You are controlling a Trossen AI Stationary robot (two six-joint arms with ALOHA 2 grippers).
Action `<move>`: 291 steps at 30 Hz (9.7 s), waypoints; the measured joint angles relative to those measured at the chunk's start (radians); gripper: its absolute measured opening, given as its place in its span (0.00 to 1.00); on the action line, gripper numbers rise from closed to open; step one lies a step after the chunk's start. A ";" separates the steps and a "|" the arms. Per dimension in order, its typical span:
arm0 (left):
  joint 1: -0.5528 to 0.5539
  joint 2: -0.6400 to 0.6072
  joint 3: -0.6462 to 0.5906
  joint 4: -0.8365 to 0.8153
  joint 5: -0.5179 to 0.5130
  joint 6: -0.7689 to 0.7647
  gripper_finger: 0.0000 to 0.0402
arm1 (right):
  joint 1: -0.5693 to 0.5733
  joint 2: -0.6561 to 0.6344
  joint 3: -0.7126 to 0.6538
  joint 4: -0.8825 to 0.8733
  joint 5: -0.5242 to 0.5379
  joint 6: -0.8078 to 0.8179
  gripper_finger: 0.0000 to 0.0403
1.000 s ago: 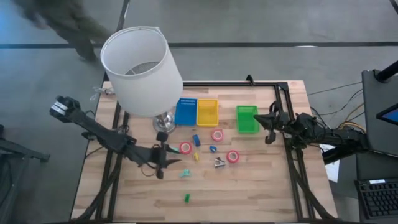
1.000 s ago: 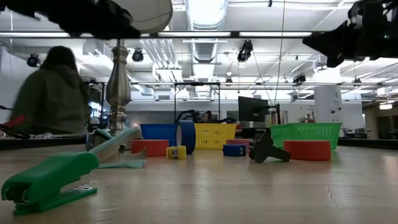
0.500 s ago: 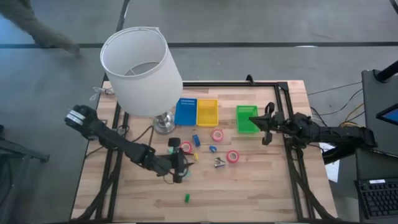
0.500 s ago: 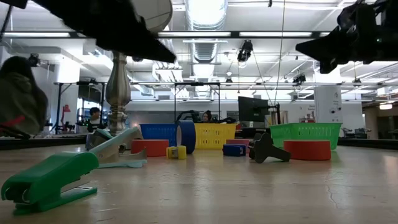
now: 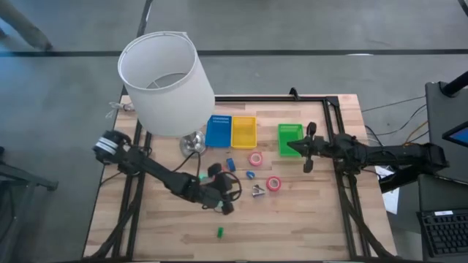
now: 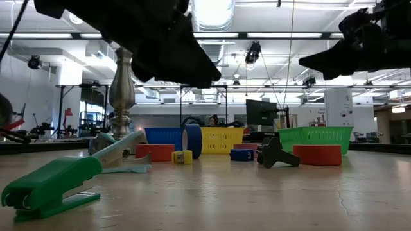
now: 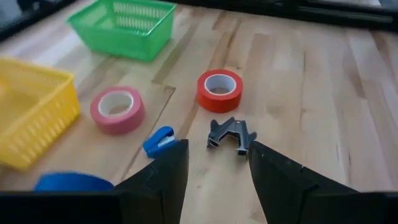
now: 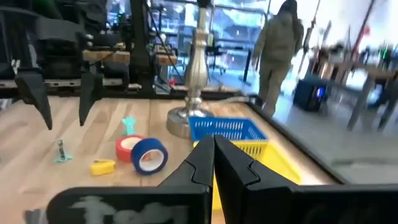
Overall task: Pick and place Stapler, Stapler remover, tape
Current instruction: Put the yellow stapler into the blue bin
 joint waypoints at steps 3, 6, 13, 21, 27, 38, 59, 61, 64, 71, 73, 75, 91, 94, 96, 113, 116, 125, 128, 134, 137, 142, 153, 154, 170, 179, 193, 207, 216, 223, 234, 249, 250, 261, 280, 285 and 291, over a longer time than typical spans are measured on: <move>0.001 0.019 0.000 -0.003 -0.003 -0.074 0.43 | 0.000 0.021 0.000 0.075 -0.001 0.011 0.02; 0.001 0.032 -0.002 -0.006 -0.004 -0.112 0.43 | 0.000 0.039 0.000 0.103 -0.004 0.018 0.02; 0.003 0.043 -0.001 -0.003 -0.005 -0.145 0.43 | 0.000 0.104 0.054 0.056 -0.011 -0.021 0.02; 0.008 0.035 0.000 -0.002 -0.005 -0.195 0.43 | 0.000 0.228 0.239 -0.197 -0.026 -0.012 0.02; 0.018 0.038 -0.002 -0.028 -0.024 -0.303 0.43 | 0.000 0.317 0.317 -0.284 -0.024 -0.020 0.02; 0.025 0.078 -0.003 -0.180 -0.038 -0.506 0.43 | 0.000 0.393 0.361 -0.296 -0.023 -0.005 0.02; 0.045 0.132 -0.004 -0.186 -0.039 -0.572 0.43 | 0.000 0.397 0.360 -0.313 -0.025 0.015 0.02; 0.048 0.132 -0.003 -0.201 -0.039 -0.588 0.43 | 0.000 0.397 0.360 -0.315 -0.026 0.005 0.02; 0.050 0.132 -0.003 -0.222 -0.037 -0.618 0.43 | 0.000 0.396 0.360 -0.314 -0.025 0.003 0.02; 0.051 0.132 -0.003 -0.235 -0.035 -0.632 0.43 | 0.000 0.396 0.360 -0.313 -0.024 0.001 0.02; 0.051 0.132 -0.003 -0.235 -0.035 -0.632 0.43 | 0.000 0.396 0.360 -0.313 -0.024 0.003 0.02; 0.051 0.132 -0.003 -0.235 -0.035 -0.632 0.43 | 0.000 0.395 0.360 -0.311 -0.024 0.003 0.02; 0.051 0.132 -0.003 -0.236 -0.029 -0.645 0.43 | 0.002 0.397 0.360 -0.344 -0.075 -0.072 0.02; 0.053 0.132 -0.003 -0.247 -0.020 -0.653 0.43 | 0.002 0.396 0.360 -0.344 -0.075 -0.067 0.02; 0.053 0.131 -0.003 -0.260 0.000 -0.668 0.43 | 0.002 0.396 0.360 -0.343 -0.075 -0.065 0.02; 0.064 0.144 0.000 -0.296 0.146 -0.662 0.37 | 0.002 0.396 0.360 -0.312 -0.076 -0.025 0.02; 0.063 0.144 0.001 -0.302 0.133 -0.646 0.29 | 0.002 0.396 0.360 -0.312 -0.077 -0.027 0.02; 0.062 0.146 0.026 -0.299 0.152 -0.573 0.03 | 0.002 0.396 0.360 -0.310 -0.072 0.000 0.02; 0.062 0.146 0.031 -0.299 0.152 -0.570 0.02 | 0.002 0.396 0.360 -0.314 -0.048 -0.001 0.02; 0.062 0.146 0.031 -0.299 0.139 -0.564 0.03 | 0.002 0.396 0.360 -0.314 -0.022 0.012 0.04; 0.062 0.146 0.031 -0.298 0.137 -0.564 0.01 | 0.002 0.396 0.360 -0.314 0.003 0.014 0.07; 0.062 0.146 0.031 -0.298 0.133 -0.564 0.02 | 0.002 0.396 0.360 -0.314 0.011 0.028 0.16; 0.063 0.146 0.031 -0.296 0.129 -0.564 0.01 | 0.002 0.396 0.360 -0.315 0.049 0.024 0.32; 0.063 0.146 0.031 -0.295 0.129 -0.564 0.01 | 0.002 0.396 0.360 -0.315 0.050 0.022 0.33; 0.071 0.144 0.155 -0.302 0.066 -0.397 0.00 | 0.002 0.449 0.360 -0.321 0.053 0.061 0.46; 0.075 0.144 0.279 -0.623 0.176 -0.234 0.11 | 0.002 0.513 0.360 -0.320 0.053 0.099 0.46; 0.074 0.147 0.249 -0.739 0.314 -0.246 0.46 | 0.002 0.541 0.360 -0.321 0.045 0.198 0.46; 0.083 0.148 0.190 -0.653 0.311 -0.312 0.14 | 0.002 0.552 0.360 -0.324 0.045 0.208 0.46; 0.152 0.145 0.308 -0.654 0.053 -0.239 0.14 | 0.002 0.552 0.360 -0.321 0.046 0.167 0.46; 0.260 0.145 0.362 -0.653 -0.175 -0.218 0.15 | 0.002 0.551 0.360 -0.320 0.046 0.152 0.46; 0.355 0.148 0.338 -0.673 -0.348 -0.359 0.18 | 0.002 0.551 0.360 -0.320 0.046 0.152 0.46; 0.317 0.169 0.286 -0.662 -0.426 -0.701 0.18 | 0.002 0.551 0.360 -0.320 0.046 0.267 0.46; 0.317 0.176 0.283 -0.660 -0.430 -0.731 0.18 | 0.002 0.551 0.360 -0.320 0.046 0.276 0.46; 0.328 0.234 0.293 -0.655 -0.503 -0.823 0.19 | 0.002 0.551 0.360 -0.327 0.044 0.243 0.46; 0.376 0.231 0.290 -0.670 -0.315 -0.817 0.42 | 0.002 0.551 0.369 -0.319 0.044 0.176 0.46; 0.376 0.230 0.295 -0.670 -0.315 -0.823 0.43 | 0.002 0.551 0.372 -0.320 0.042 0.163 0.46; 0.376 0.230 0.304 -0.674 -0.316 -0.823 0.39 | 0.002 0.551 0.372 -0.320 0.043 0.159 0.46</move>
